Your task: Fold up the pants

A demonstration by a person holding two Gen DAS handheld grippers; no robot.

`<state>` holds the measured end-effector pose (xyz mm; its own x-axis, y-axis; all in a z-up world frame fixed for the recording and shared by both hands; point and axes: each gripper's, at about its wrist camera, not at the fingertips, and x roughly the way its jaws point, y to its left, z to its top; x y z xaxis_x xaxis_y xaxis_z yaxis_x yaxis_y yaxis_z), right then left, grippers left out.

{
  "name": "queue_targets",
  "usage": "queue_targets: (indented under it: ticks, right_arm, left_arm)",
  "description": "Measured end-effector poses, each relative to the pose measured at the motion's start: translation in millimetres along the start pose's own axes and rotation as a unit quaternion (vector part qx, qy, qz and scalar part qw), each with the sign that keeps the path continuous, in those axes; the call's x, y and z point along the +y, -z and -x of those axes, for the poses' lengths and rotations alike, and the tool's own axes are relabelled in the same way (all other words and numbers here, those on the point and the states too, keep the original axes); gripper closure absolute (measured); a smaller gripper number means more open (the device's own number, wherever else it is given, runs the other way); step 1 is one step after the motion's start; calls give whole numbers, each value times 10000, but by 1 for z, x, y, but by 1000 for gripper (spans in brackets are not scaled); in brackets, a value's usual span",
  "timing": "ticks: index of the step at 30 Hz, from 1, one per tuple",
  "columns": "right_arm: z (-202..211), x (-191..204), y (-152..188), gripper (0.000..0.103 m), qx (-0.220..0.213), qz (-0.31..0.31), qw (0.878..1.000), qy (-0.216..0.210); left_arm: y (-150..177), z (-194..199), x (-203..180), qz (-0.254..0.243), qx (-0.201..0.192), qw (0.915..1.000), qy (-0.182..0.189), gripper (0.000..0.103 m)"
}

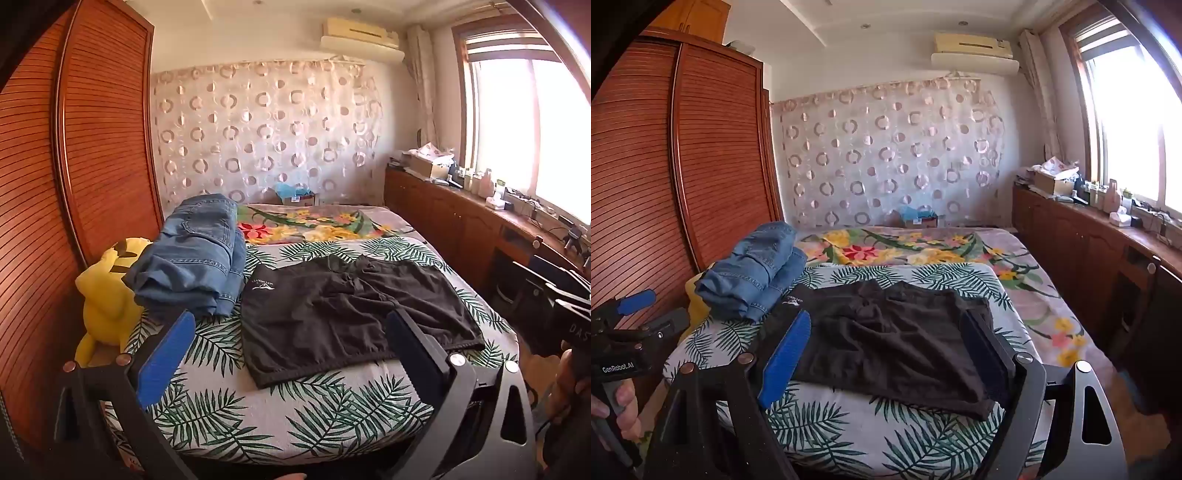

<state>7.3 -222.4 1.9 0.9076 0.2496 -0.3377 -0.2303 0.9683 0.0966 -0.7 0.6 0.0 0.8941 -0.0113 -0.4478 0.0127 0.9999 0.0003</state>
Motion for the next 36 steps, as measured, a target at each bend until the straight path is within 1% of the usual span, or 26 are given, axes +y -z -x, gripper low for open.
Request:
queue_targets:
  ticks: [5, 6, 36]
  right_arm:
    - [1, -5, -2, 19, -50, -7, 10000, 39]
    - [1, 1, 2, 19, -16, 36, 10000, 31]
    - [-2, 2, 2, 19, 49, 48, 10000, 0]
  left_arm:
    - [0, 2, -1, -37, 4, 10000, -63, 0]
    - [0, 2, -1, -34, 1, 10000, -69, 0]
    - [1, -2, 2, -22, 60, 10000, -33, 0]
